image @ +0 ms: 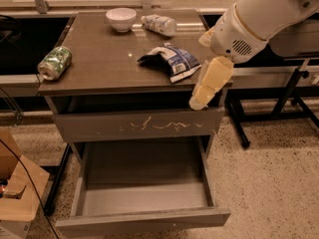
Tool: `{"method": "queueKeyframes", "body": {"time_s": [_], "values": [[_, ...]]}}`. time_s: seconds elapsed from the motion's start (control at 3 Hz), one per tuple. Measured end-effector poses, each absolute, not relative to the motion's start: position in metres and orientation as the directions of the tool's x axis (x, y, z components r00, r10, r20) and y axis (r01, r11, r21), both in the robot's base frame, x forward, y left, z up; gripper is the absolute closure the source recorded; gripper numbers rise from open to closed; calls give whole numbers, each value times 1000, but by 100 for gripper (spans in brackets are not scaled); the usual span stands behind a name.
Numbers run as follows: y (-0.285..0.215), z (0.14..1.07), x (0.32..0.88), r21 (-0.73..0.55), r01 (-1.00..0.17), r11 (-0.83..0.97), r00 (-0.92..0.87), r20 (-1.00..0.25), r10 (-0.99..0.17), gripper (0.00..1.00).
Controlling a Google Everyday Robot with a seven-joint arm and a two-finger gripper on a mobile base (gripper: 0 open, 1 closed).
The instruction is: Place blue chip bag into middle drawer
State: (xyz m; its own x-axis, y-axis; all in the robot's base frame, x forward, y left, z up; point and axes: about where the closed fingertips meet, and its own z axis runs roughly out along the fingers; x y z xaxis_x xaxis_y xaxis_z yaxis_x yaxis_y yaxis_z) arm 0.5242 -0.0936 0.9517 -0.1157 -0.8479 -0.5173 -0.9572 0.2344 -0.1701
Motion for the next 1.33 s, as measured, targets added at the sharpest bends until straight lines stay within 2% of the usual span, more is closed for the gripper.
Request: {"method": "queueKeyframes", "body": {"time_s": [0.67, 1.33], "values": [[-61, 932, 542, -174, -932, 318, -158, -596, -787, 0], [-36, 920, 622, -214, -896, 389, -145, -686, -713, 0]]}}
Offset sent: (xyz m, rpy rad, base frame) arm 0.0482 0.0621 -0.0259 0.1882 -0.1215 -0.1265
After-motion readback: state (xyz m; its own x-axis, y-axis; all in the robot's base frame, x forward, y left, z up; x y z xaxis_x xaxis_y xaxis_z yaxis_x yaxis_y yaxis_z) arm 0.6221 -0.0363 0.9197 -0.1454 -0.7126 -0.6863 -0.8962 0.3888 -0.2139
